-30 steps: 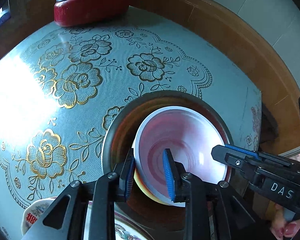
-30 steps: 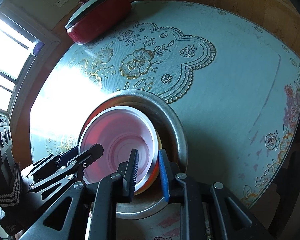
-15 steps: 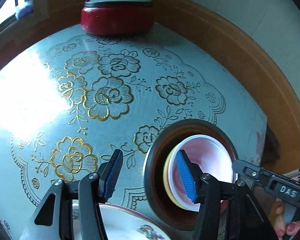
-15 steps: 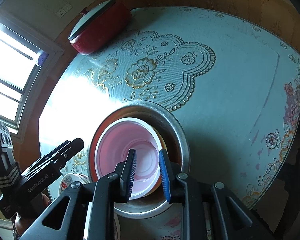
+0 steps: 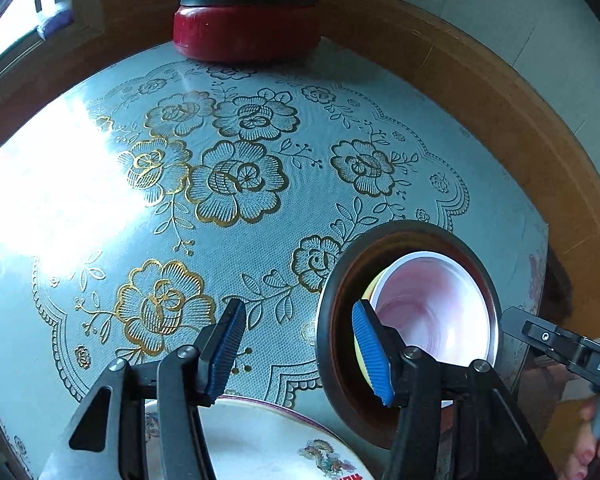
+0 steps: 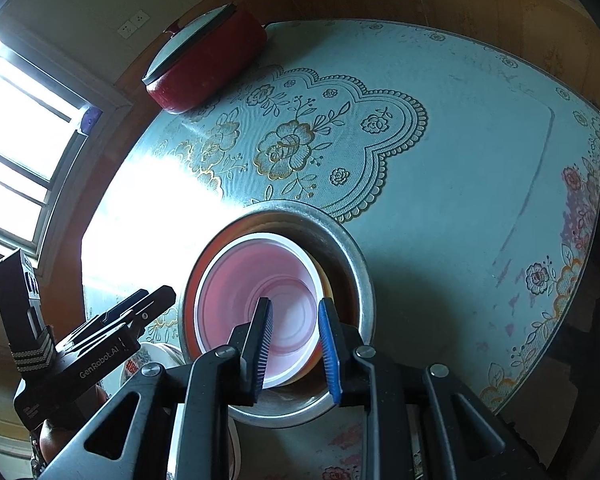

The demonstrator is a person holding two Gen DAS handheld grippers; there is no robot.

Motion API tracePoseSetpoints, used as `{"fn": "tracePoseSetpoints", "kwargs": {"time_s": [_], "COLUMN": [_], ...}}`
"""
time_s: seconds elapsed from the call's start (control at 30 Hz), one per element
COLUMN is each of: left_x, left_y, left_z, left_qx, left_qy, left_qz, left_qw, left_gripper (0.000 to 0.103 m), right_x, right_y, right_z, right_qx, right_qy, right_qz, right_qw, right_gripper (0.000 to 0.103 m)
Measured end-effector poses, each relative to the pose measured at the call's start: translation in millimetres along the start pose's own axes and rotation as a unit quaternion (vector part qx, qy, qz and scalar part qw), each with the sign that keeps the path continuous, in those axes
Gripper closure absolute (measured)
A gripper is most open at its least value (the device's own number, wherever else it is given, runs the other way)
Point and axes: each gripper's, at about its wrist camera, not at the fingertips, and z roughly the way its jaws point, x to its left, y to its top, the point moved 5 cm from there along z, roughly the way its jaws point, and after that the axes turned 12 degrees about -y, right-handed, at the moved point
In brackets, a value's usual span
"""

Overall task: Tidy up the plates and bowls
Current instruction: 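Open both grippers and move them to the steel bowl's rim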

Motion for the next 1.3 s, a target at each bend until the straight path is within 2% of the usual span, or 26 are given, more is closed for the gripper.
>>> {"fn": "tracePoseSetpoints", "kwargs": {"time_s": [0.27,0.57,0.87,1.1,1.3], "left_x": [1,10,12,7,9], "left_y": [-1,-1,-2,0,-1], "left_z": [-1,6,15,22,29], "left_qx": [0.001,0.015,0.031,0.042,0.055], "left_qy": [0.004,0.009,-0.003,-0.011,-0.019], "left_qz": [0.001,-0.010,-0.002,0.013,0.007], "left_qw": [1.0000,0.9998,0.9995,0.9990,0.9983], "left_gripper": [0.047,0.047,0.047,0.047,0.047], "right_x": [-4,-21,-37,-39,-39], "right_y": [-2,0,-5,-10,-11], "right_z": [-2,-5,16,32,41], "right_qx": [-0.006,-0.023,-0.005,0.010,0.014], "right_qy": [0.001,-0.023,-0.033,-0.028,-0.025], "right_qz": [0.003,0.017,0.034,0.035,0.031], "right_qw": [1.000,0.999,0.999,0.999,0.999], "right_gripper": [0.080,0.076,0.075,0.075,0.077]}}
